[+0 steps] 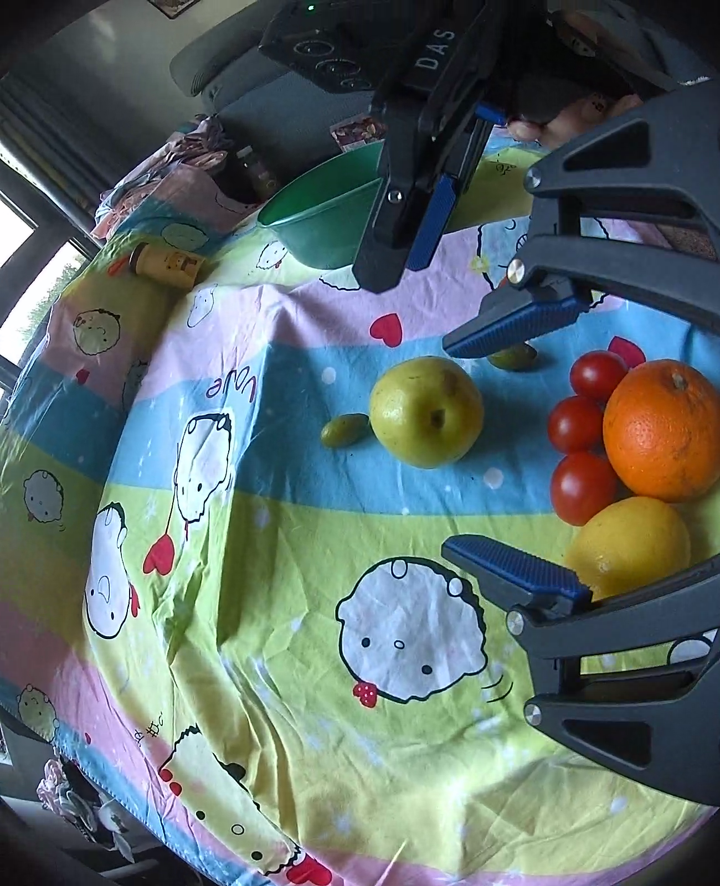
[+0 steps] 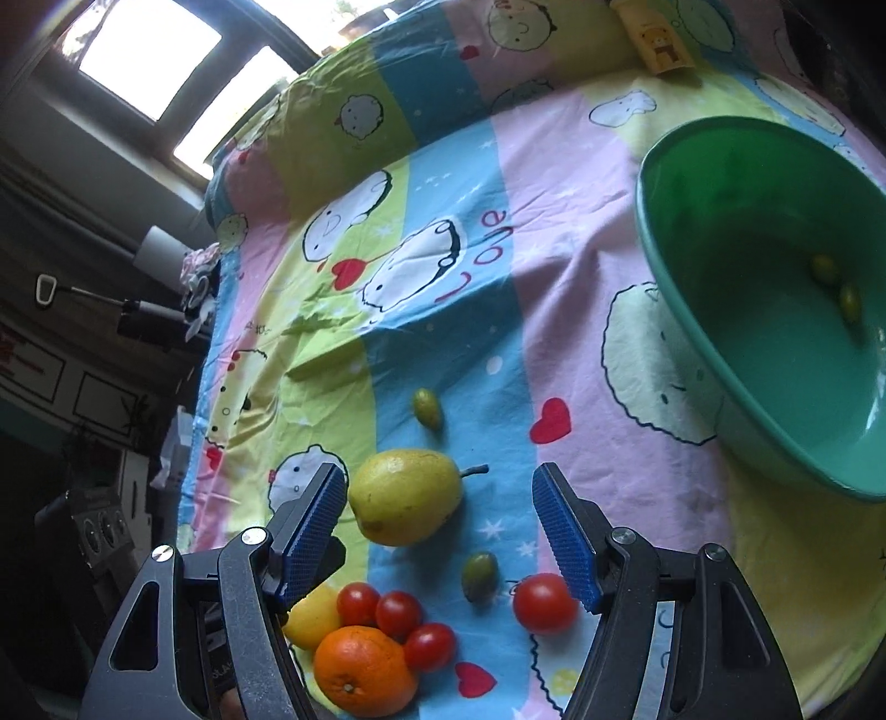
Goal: Organize fruits
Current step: 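Move the right tool to the yellow pear and close its fingers around it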
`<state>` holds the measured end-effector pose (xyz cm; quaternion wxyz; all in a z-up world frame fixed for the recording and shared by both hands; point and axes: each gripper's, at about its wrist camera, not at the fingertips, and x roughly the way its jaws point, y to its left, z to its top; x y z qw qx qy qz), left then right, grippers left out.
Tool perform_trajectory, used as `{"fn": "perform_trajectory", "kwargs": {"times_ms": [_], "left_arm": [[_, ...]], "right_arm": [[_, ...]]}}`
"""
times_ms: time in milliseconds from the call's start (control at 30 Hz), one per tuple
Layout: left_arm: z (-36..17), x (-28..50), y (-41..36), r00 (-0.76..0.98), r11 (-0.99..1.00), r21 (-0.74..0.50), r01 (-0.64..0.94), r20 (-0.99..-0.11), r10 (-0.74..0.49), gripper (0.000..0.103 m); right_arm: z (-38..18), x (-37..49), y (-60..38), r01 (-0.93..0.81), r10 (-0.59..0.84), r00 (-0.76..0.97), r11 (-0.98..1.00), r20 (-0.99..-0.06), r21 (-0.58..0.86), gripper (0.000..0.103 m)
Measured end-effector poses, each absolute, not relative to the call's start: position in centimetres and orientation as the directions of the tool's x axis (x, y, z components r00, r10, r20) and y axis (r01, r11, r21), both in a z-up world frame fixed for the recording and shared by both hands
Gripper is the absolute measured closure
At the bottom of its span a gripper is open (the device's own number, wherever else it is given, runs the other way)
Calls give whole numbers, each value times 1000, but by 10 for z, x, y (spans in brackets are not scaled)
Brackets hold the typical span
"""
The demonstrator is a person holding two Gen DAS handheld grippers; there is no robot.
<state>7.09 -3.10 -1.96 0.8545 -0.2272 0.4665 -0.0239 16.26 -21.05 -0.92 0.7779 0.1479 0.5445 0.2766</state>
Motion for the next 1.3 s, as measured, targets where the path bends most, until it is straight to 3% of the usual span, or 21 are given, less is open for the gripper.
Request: {"fn": "perform_trajectory", "kwargs": {"times_ms": [500,1300], "left_arm": [[-32,90,-42,552,879,-455,-140,-773,-313,35],[-45,100,-41,527,884,-437,-167,-797,-294,32]], "right_arm": [[-47,177,-183,-215,649,101,754,-754,621,32],[-60,182,-170,-204,616,87,780,-783,592,32]]}}
